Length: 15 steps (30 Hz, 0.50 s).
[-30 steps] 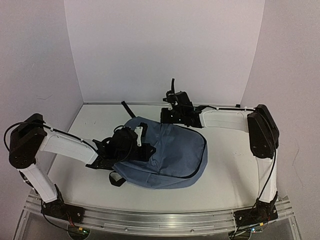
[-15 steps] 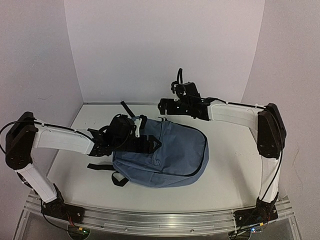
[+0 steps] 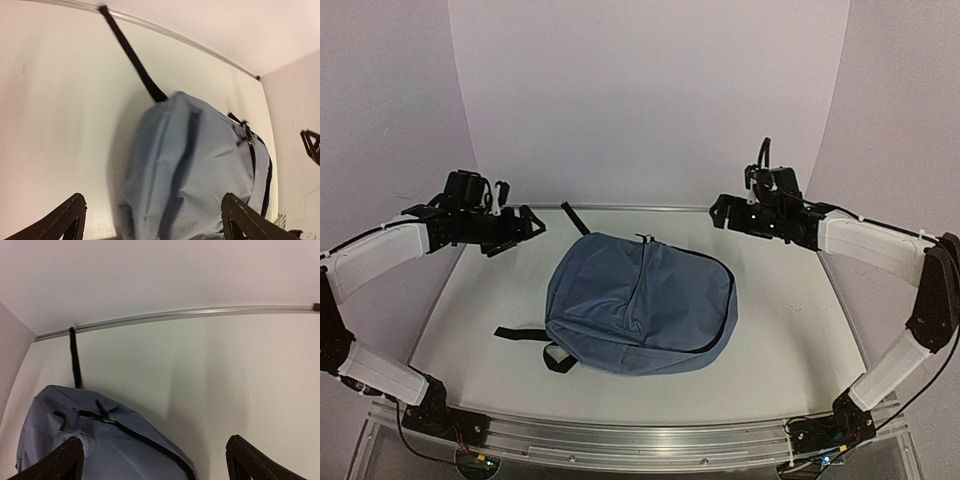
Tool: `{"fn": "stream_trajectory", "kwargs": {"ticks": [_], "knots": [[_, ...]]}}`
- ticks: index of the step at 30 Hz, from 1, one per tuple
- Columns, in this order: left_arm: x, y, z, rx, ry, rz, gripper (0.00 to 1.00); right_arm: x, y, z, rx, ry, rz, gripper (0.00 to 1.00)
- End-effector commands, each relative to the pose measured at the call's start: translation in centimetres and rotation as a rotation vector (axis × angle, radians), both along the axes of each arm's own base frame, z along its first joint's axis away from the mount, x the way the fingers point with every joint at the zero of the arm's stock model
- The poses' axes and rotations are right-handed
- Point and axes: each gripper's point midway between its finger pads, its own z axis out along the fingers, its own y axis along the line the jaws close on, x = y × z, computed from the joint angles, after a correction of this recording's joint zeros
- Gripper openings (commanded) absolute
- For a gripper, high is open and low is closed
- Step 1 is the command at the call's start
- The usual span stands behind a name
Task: Pack the student bag
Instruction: Reset both arms
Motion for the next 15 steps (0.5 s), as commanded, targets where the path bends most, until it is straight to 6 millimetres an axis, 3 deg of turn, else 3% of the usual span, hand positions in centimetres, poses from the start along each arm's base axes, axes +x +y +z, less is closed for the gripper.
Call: {"fn": "stream_trajectory", "kwargs": {"ticks": [1, 4, 6, 12, 15], "knots": [[-0.8, 6.6, 2.4, 0.006, 0.032, 0.086, 0.95, -1.5, -7.1, 1.1, 0.043, -0.006, -0.145, 0.98], [-0.8, 11.7, 3.1, 0.043, 0.016, 0.230, 0.96, -3.0, -11.3, 1.7, 0.049, -0.037, -0.263, 0.98], [-1.5, 13.8, 4.5, 0.117, -0.058, 0.296, 0.97, -4.5, -13.1, 3.8, 0.054, -0.104, -0.314, 0.98], [-5.7, 17.0, 10.2, 0.255, -0.411, 0.420, 1.00, -9.2, -16.6, 9.9, 0.043, -0.396, -0.383, 0.98], [-7.5, 18.0, 10.7, 0.307, -0.497, 0.461, 1.00, -10.9, -17.5, 11.1, 0.022, -0.506, -0.390, 0.98]]}}
